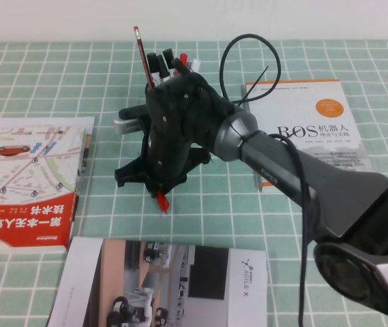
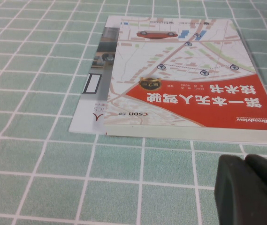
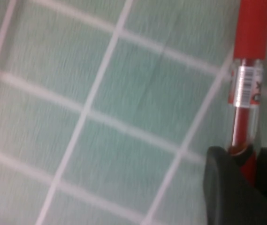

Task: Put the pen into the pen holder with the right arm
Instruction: Pick up the pen on the table, then place the pen onto the pen holder

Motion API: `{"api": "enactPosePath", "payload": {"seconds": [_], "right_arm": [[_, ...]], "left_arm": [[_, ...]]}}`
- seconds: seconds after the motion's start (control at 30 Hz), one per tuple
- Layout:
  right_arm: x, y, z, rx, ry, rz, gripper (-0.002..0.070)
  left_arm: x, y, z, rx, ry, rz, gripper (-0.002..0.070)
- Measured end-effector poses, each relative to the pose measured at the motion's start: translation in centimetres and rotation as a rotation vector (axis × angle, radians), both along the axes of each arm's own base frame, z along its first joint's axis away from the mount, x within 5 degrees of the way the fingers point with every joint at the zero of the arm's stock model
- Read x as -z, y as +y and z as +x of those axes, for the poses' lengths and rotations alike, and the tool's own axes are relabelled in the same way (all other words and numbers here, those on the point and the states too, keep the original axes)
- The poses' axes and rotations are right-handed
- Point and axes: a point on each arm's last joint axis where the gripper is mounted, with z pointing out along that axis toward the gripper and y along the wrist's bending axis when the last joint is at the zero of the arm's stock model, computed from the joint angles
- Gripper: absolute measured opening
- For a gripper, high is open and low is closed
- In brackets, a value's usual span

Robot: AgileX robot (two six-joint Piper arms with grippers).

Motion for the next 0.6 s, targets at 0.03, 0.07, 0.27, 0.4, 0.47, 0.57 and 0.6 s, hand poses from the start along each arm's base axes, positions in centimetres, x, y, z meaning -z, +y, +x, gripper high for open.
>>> {"api": "enactPosePath", "payload": {"seconds": [0.03, 0.07, 0.27, 0.4, 0.47, 0.57, 0.6], "right_arm": [[-0.4, -0.1, -0.4, -0.007, 0.007, -0.008, 0.0095], [-0.9, -0.3, -0.8, -0.010, 0.010, -0.015, 0.0095], [-5.5, -2.5, -3.3, -0.027, -0.036, -0.063, 0.0095], [-7.4, -4.0, -4.7, -0.022, -0.111, 0.006, 0.0095], [-7.7, -4.7, -5.1, -0.015, -0.182, 0.081, 0.0095], [-7.6, -5.6, -5.6, -0.003, -0.305, 0.211, 0.0095], [-7.5, -5.8, -5.7, -0.006, -0.350, 0.250, 0.0095]], "left_arm": [[0.0, 0.0, 0.0, 0.000, 0.000, 0.000, -0.0004], [0.0, 0.0, 0.0, 0.000, 0.000, 0.000, -0.0004], [0.0, 0.0, 0.0, 0.000, 0.000, 0.000, -0.0004], [0.0, 0.0, 0.0, 0.000, 0.000, 0.000, -0.0004], [0.0, 0.0, 0.0, 0.000, 0.000, 0.000, -0.0004], [0.0, 0.0, 0.0, 0.000, 0.000, 0.000, -0.0004], [0.0, 0.0, 0.0, 0.000, 0.000, 0.000, -0.0004]]}}
